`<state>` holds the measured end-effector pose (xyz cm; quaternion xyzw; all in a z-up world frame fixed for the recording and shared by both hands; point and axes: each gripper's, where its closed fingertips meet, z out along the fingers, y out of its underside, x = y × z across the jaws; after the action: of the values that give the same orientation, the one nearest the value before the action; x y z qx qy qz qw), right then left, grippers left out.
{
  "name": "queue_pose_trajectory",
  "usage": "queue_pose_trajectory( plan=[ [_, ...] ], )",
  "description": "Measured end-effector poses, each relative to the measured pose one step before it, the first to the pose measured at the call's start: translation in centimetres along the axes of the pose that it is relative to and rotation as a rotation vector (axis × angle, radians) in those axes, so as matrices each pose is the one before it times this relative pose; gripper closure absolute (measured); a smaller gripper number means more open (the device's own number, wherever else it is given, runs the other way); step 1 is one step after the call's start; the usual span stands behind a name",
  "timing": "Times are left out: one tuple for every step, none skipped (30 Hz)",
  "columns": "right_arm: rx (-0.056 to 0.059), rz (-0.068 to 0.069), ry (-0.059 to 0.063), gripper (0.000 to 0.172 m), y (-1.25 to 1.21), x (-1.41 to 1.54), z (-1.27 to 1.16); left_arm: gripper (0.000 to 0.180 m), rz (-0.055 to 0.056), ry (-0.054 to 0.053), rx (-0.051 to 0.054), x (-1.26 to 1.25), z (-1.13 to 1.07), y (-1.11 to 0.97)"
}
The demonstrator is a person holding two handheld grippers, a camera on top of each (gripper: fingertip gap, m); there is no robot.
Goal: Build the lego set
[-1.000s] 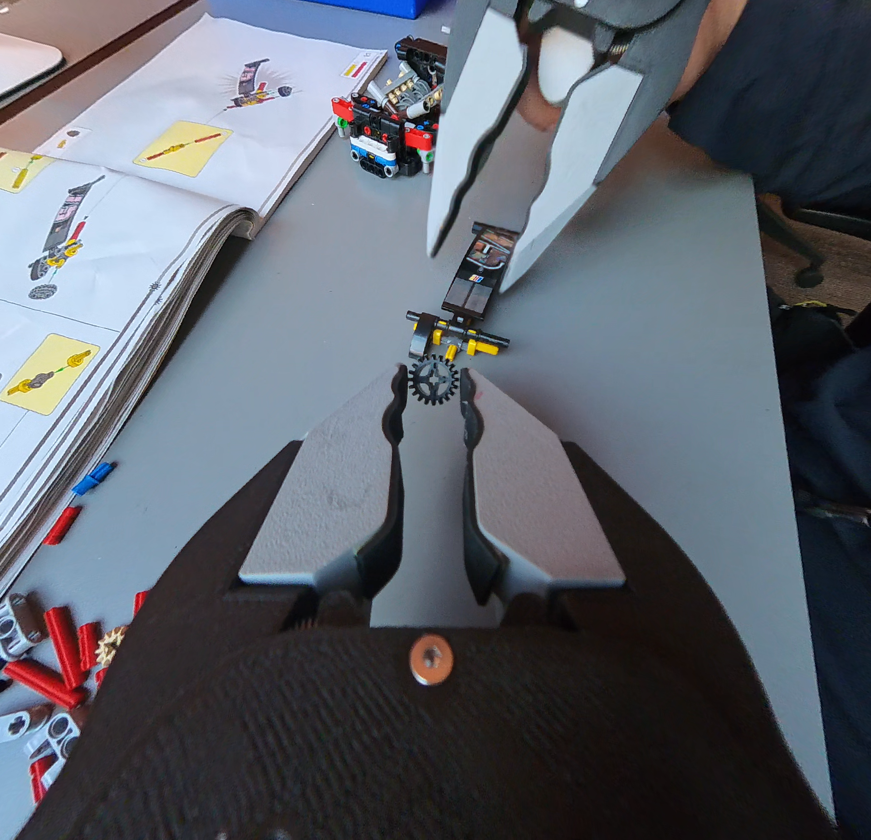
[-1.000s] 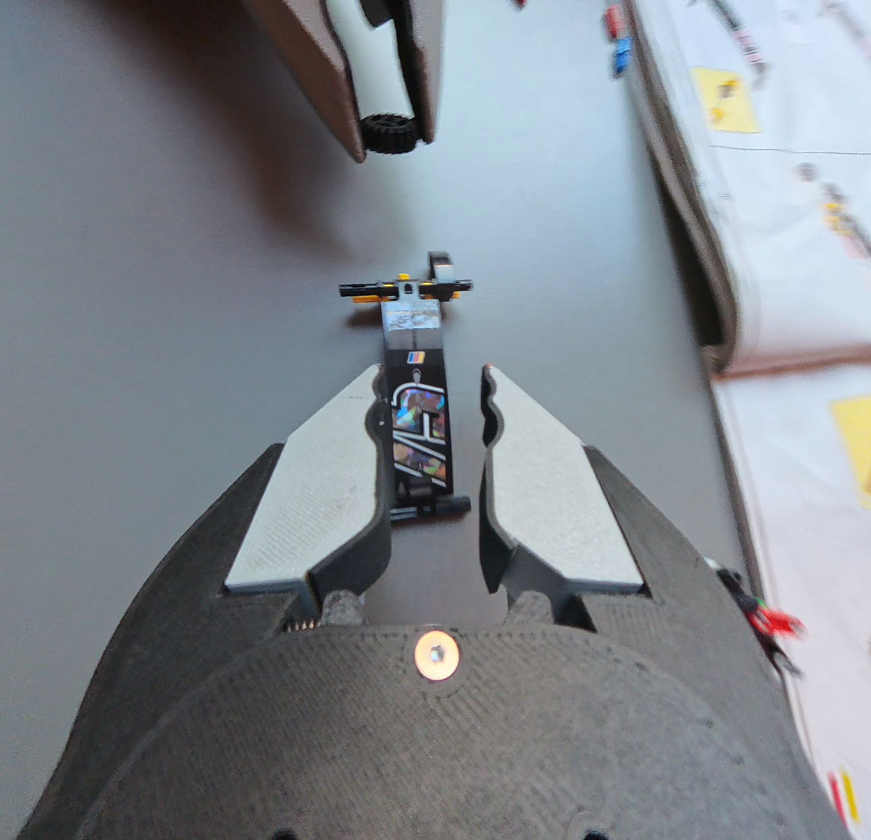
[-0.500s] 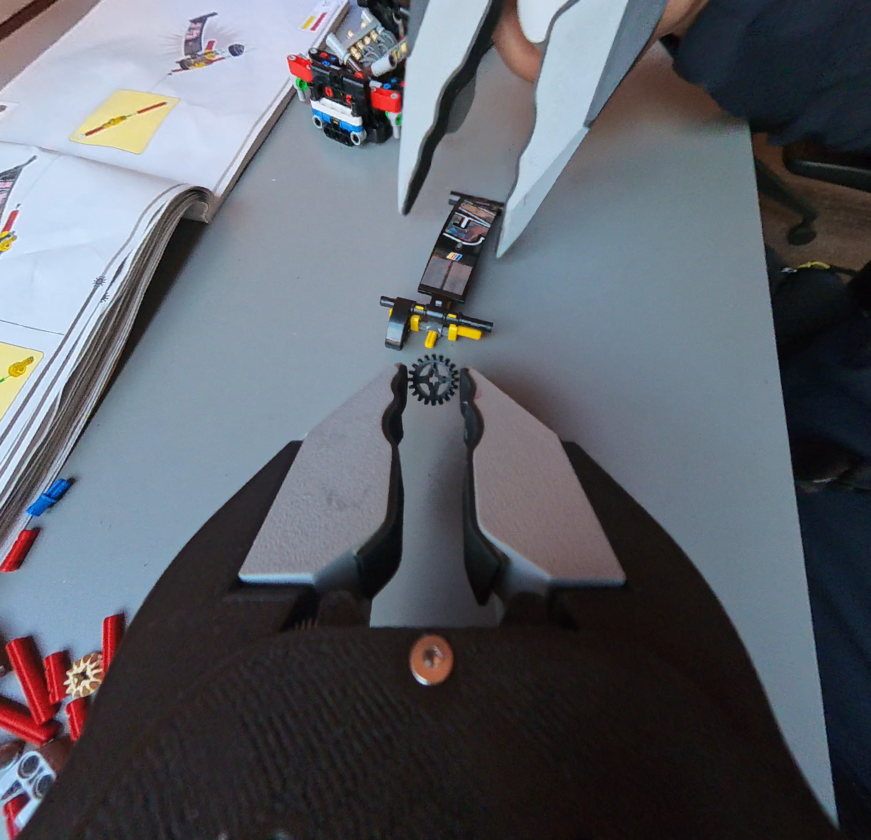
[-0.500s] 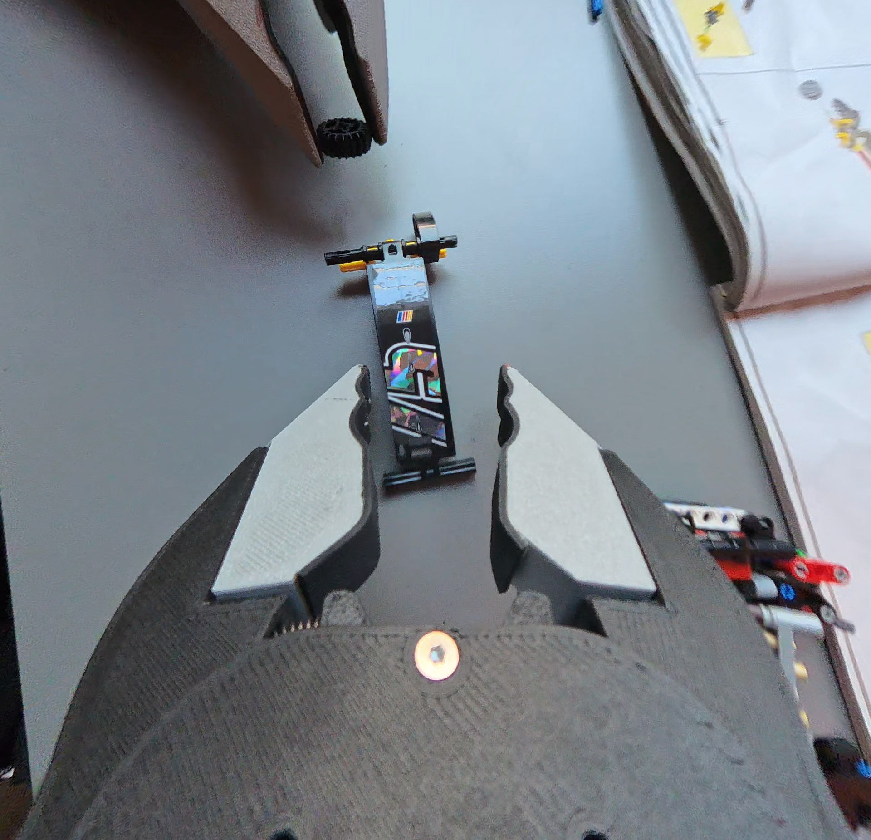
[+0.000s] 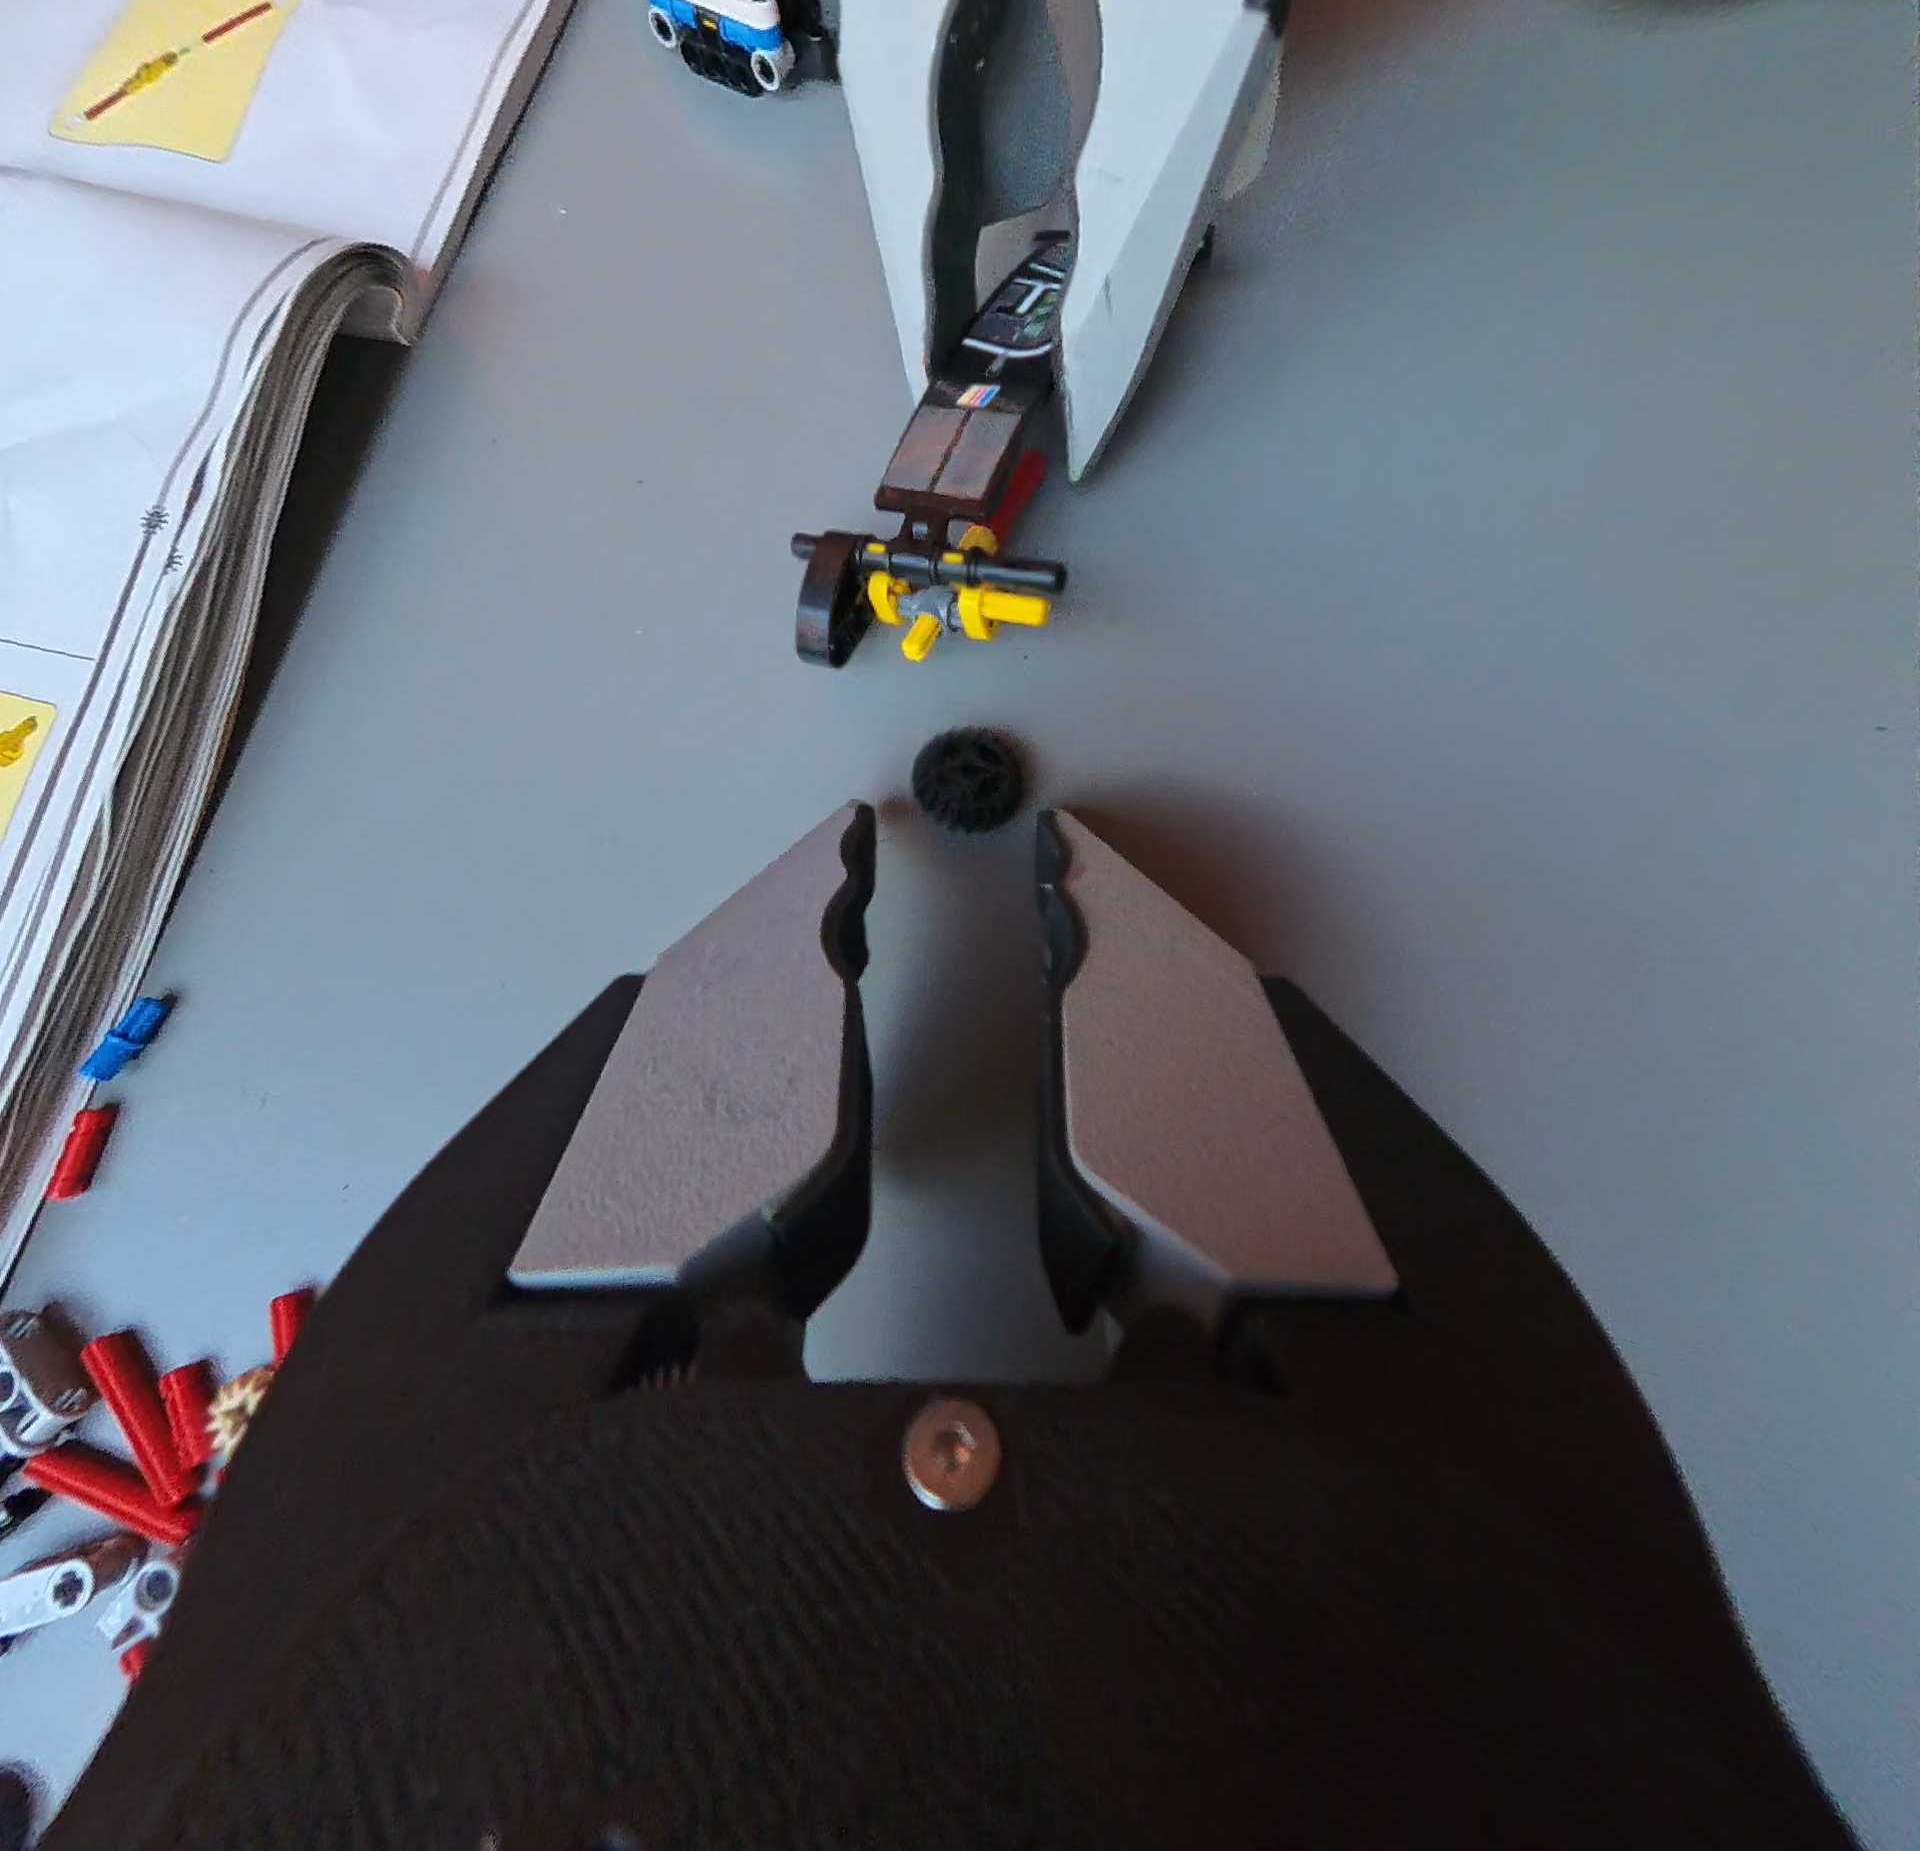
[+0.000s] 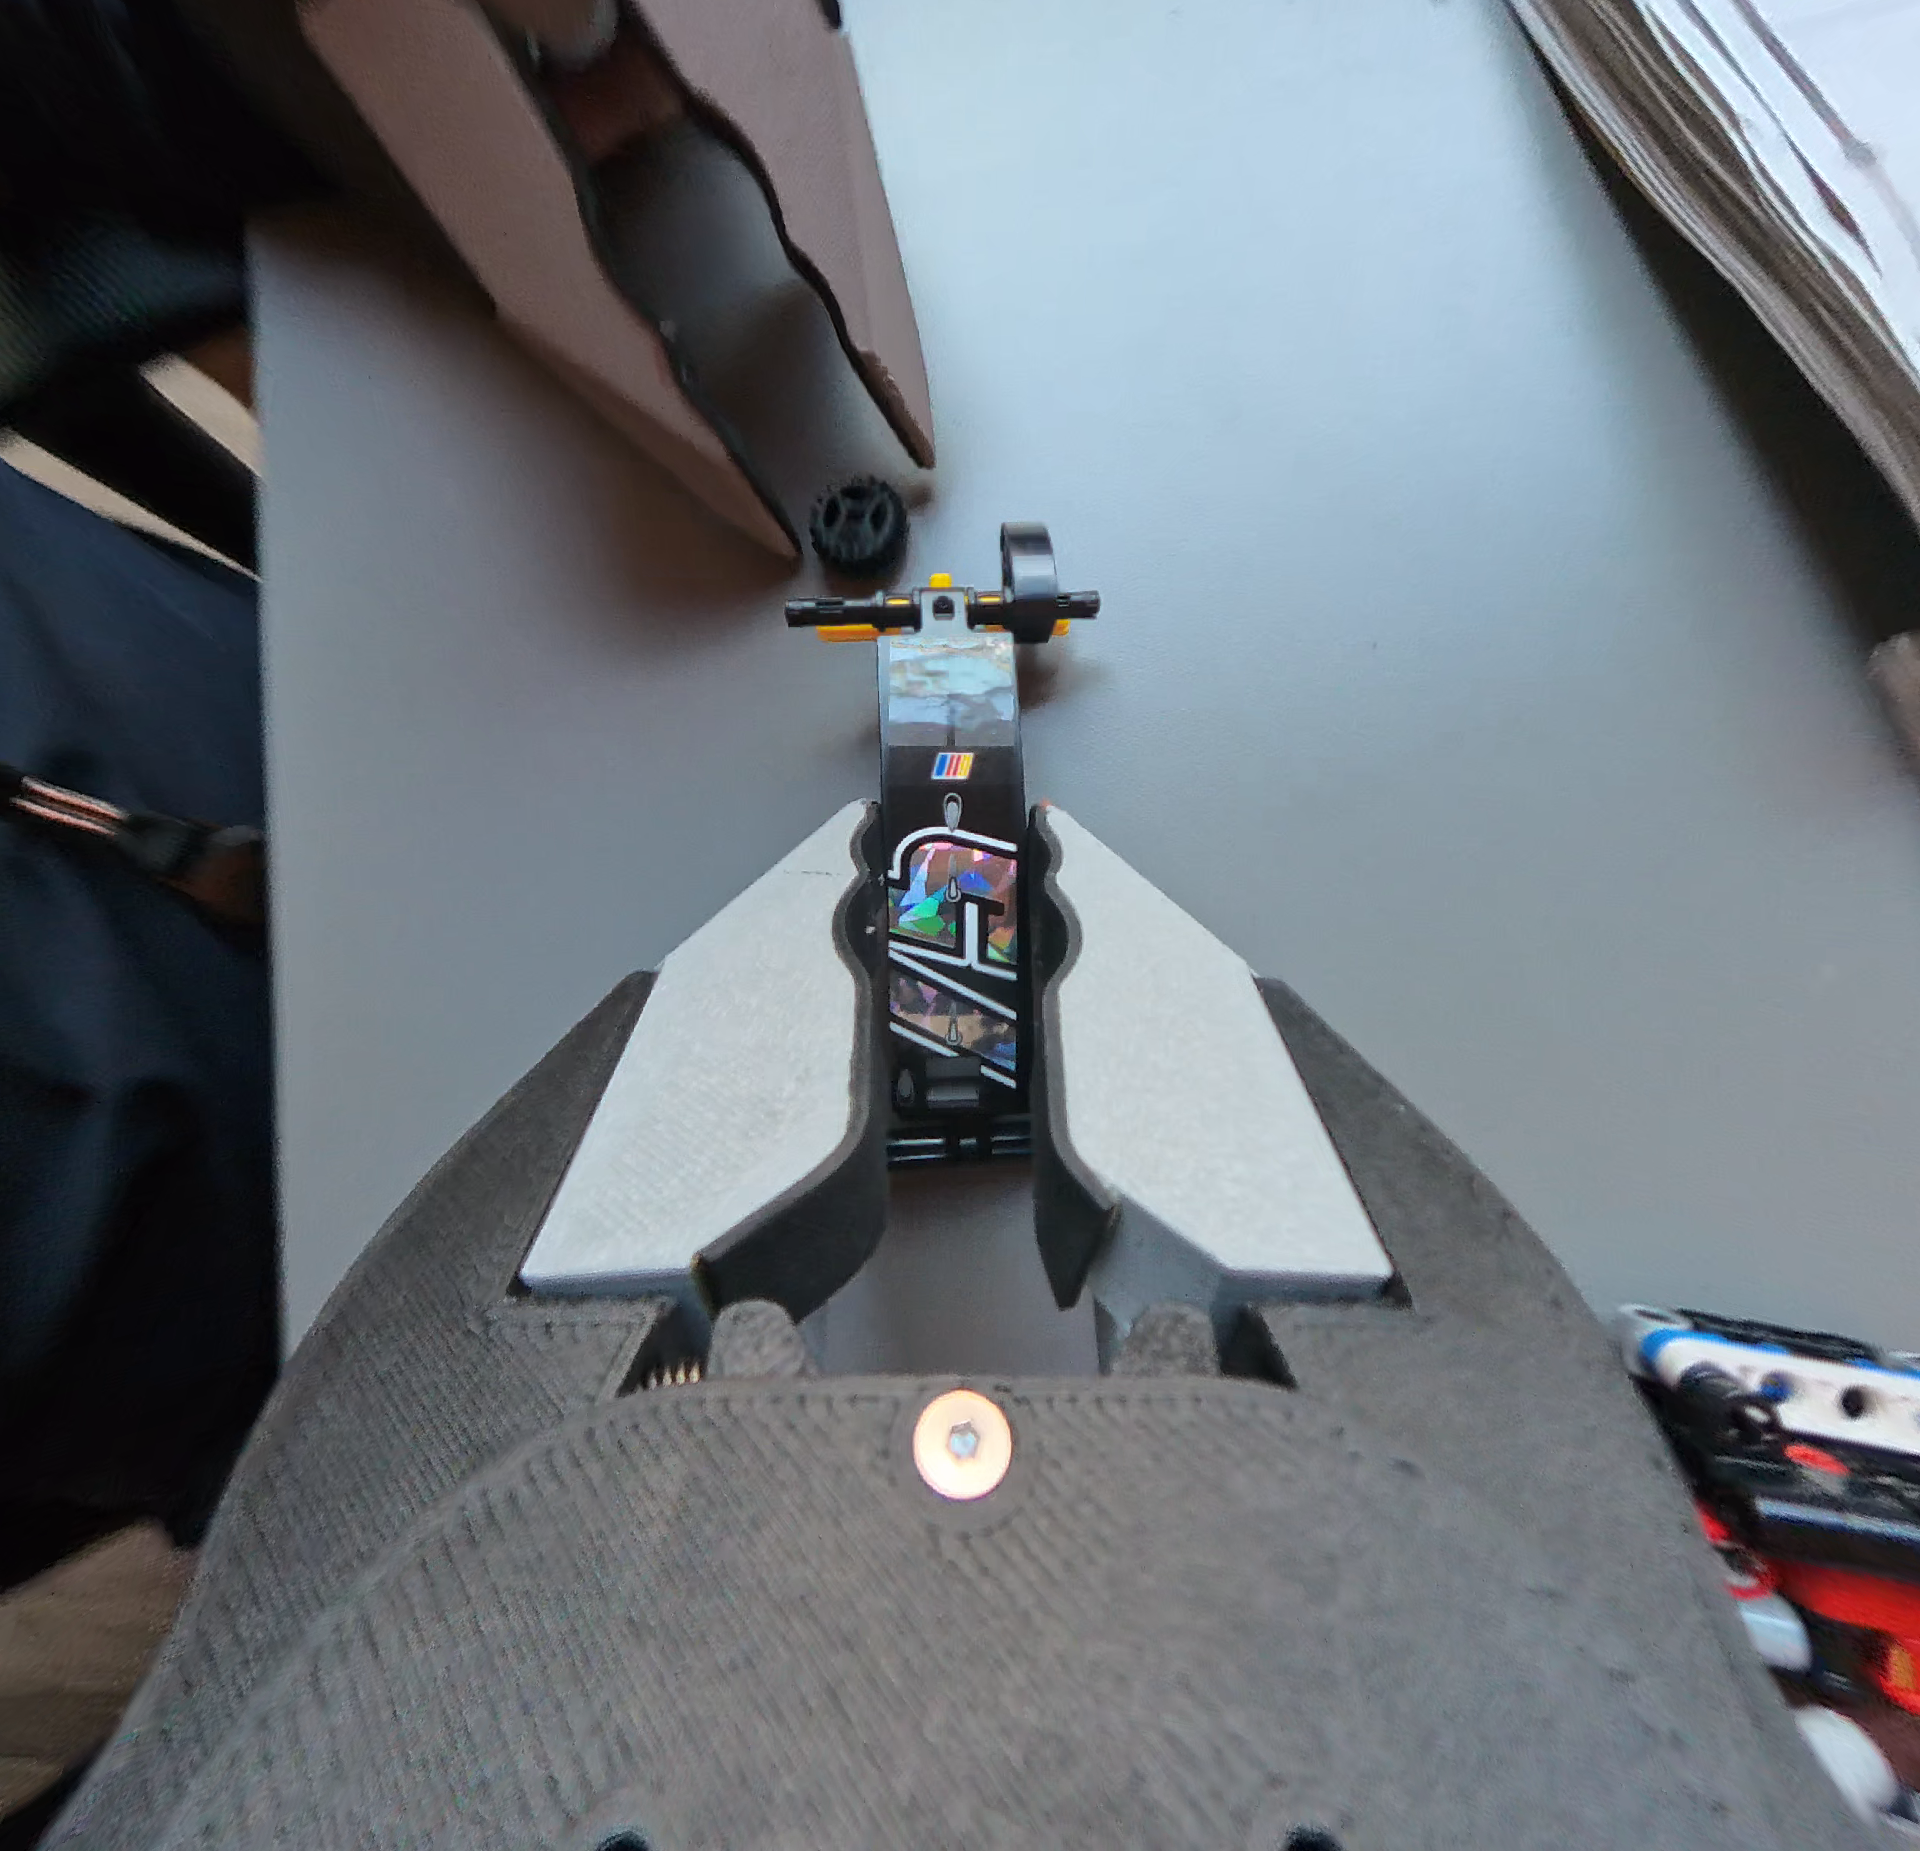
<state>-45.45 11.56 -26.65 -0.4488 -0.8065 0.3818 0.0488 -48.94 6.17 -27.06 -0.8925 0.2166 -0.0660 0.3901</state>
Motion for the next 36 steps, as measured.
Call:
queue_pose_trajectory(
  plan=[
    [0.0191, 0.0328, -0.0218, 0.147, -0.153, -0.006, -0.174, 0.147, 0.0027, -0.0126, 0.0022, -0.188, -0.052, -0.010],
    [0.0166, 0.0327, -0.0258, 0.147, -0.123, -0.085, -0.172, 0.142, 0.0072, -0.0143, 0.0092, -0.187, -0.098, -0.122],
    [0.0134, 0.0327, -0.0304, 0.147, -0.103, -0.162, -0.158, 0.141, 0.0158, -0.0172, 0.0185, -0.151, -0.176, -0.265],
    [0.0092, 0.0336, -0.0310, 0.147, -0.057, -0.180, -0.120, 0.142, 0.0244, -0.0240, 0.0217, -0.181, -0.192, -0.352],
    [0.0073, 0.0320, -0.0251, 0.147, -0.008, -0.104, -0.079, 0.143, 0.0315, -0.0276, 0.0159, -0.171, -0.159, -0.327],
    [0.0022, 0.0278, -0.0167, 0.147, 0.077, 0.022, -0.022, 0.145, 0.0364, -0.0259, 0.0091, -0.105, -0.059, -0.267],
    [-0.0036, 0.0206, -0.0077, 0.147, 0.175, 0.124, 0.033, 0.148, 0.0392, -0.0211, 0.0048, -0.017, 0.039, -0.221],
    [-0.0062, 0.0121, -0.0023, 0.147, 0.195, 0.158, 0.078, 0.150, 0.0377, -0.0184, -0.0013, 0.025, 0.111, -0.123],
    [-0.0030, 0.0063, -0.0046, 0.147, 0.137, 0.066, 0.082, 0.153, 0.0325, -0.0142, -0.0025, 0.088, 0.160, -0.071],
    [0.0088, 0.0036, -0.0166, 0.147, -0.092, -0.200, -0.006, 0.155, 0.0241, -0.0039, -0.0030, 0.186, 0.191, -0.021],
    [0.0036, 0.0018, -0.0082, 0.147, -0.034, -0.083, 0.001, 0.156, 0.0148, 0.0026, -0.0053, 0.183, 0.200, 0.045],
    [0.0008, -0.0001, -0.0026, 0.147, 0.009, -0.006, 0.009, 0.157, 0.0038, 0.0012, -0.0030, 0.046, 0.172, 0.032],
    [0.0015, -0.0004, -0.0044, 0.147, -0.007, -0.035, 0.008, 0.159, -0.0034, 0.0058, 0.0030, 0.008, 0.066, -0.046],
    [0.0024, 0.0022, -0.0063, 0.147, -0.028, -0.050, 0.012, 0.159, -0.0084, 0.0038, 0.0036, -0.098, 0.033, -0.051],
    [0.0011, 0.0049, -0.0067, 0.147, -0.005, -0.029, 0.005, 0.159, -0.0087, 0.0020, 0.0049, -0.163, 0.003, -0.074],
    [0.0004, 0.0043, -0.0071, 0.147, -0.017, -0.025, 0.000, 0.159, -0.0072, 0.0004, 0.0059, -0.196, -0.038, -0.106],
    [-0.0005, 0.0040, -0.0083, 0.147, 0.000, -0.041, 0.007, 0.159, -0.0032, 0.0000, 0.0070, -0.190, -0.055, -0.162],
    [-0.0027, 0.0062, -0.0102, 0.147, 0.010, -0.034, 0.016, 0.159, 0.0009, -0.0007, 0.0075, -0.167, -0.067, -0.213],
    [-0.0025, 0.0058, -0.0084, 0.147, -0.006, -0.024, 0.013, 0.160, 0.0064, 0.0037, 0.0089, -0.090, -0.053, -0.261],
    [-0.0023, 0.0033, -0.0059, 0.147, -0.015, -0.002, 0.014, 0.162, 0.0096, 0.0077, 0.0085, 0.007, -0.020, -0.258],
    [-0.0024, 0.0021, -0.0052, 0.148, -0.023, -0.007, 0.031, 0.165, 0.0115, 0.0107, 0.0062, 0.084, 0.029, -0.203],
    [-0.0034, 0.0015, -0.0045, 0.147, -0.016, -0.012, 0.033, 0.167, 0.0156, 0.0116, 0.0047, 0.141, 0.045, -0.169],
    [-0.0028, -0.0005, -0.0041, 0.148, -0.024, -0.016, 0.043, 0.170, 0.0188, 0.0046, 0.0022, 0.071, 0.069, -0.098],
    [-0.0025, -0.0026, -0.0032, 0.148, -0.018, -0.041, 0.056, 0.173, 0.0188, -0.0014, -0.0001, 0.001, 0.067, -0.060],
    [-0.0033, -0.0037, -0.0026, 0.148, -0.001, -0.035, 0.055, 0.173, 0.0171, 0.0016, 0.0013, 0.029, 0.083, -0.060],
    [-0.0037, -0.0041, -0.0012, 0.148, 0.005, -0.036, 0.059, 0.173, 0.0121, 0.0067, 0.0016, 0.070, 0.089, -0.048],
    [-0.0038, -0.0039, -0.0006, 0.147, 0.024, -0.027, 0.036, 0.172, 0.0094, 0.0169, 0.0000, 0.188, 0.097, -0.005],
    [-0.0026, -0.0035, -0.0010, 0.147, 0.008, -0.022, 0.029, 0.171, 0.0075, 0.0205, -0.0013, 0.219, 0.106, 0.015],
    [-0.0021, -0.0021, -0.0023, 0.148, 0.016, -0.026, 0.028, 0.169, 0.0062, 0.0190, -0.0019, 0.185, 0.090, 0.029],
    [-0.0007, -0.0011, -0.0016, 0.148, 0.001, -0.015, 0.006, 0.168, 0.0084, 0.0182, 0.0001, 0.199, 0.053, -0.006],
    [0.0005, -0.0010, -0.0020, 0.148, 0.001, -0.002, -0.007, 0.169, 0.0097, 0.0191, 0.0005, 0.232, 0.038, 0.016],
    [0.0012, -0.0012, -0.0034, 0.148, 0.007, -0.036, 0.000, 0.169, 0.0070, 0.0070, -0.0040, 0.051, 0.055, 0.082],
    [0.0001, -0.0010, -0.0045, 0.148, 0.013, -0.049, -0.005, 0.169, 0.0041, 0.0013, -0.0070, -0.051, 0.050, 0.116],
    [-0.0001, -0.0009, -0.0044, 0.148, 0.021, -0.055, 0.015, 0.170, 0.0024, -0.0012, -0.0054, -0.106, 0.077, 0.097],
    [-0.0006, -0.0016, -0.0036, 0.148, 0.020, -0.051, 0.014, 0.171, 0.0006, -0.0015, -0.0052, -0.118, 0.080, 0.102],
    [-0.0027, -0.0021, -0.0025, 0.148, 0.044, -0.039, 0.031, 0.171, -0.0010, 0.0041, -0.0035, -0.039, 0.083, 0.078]
  ],
)
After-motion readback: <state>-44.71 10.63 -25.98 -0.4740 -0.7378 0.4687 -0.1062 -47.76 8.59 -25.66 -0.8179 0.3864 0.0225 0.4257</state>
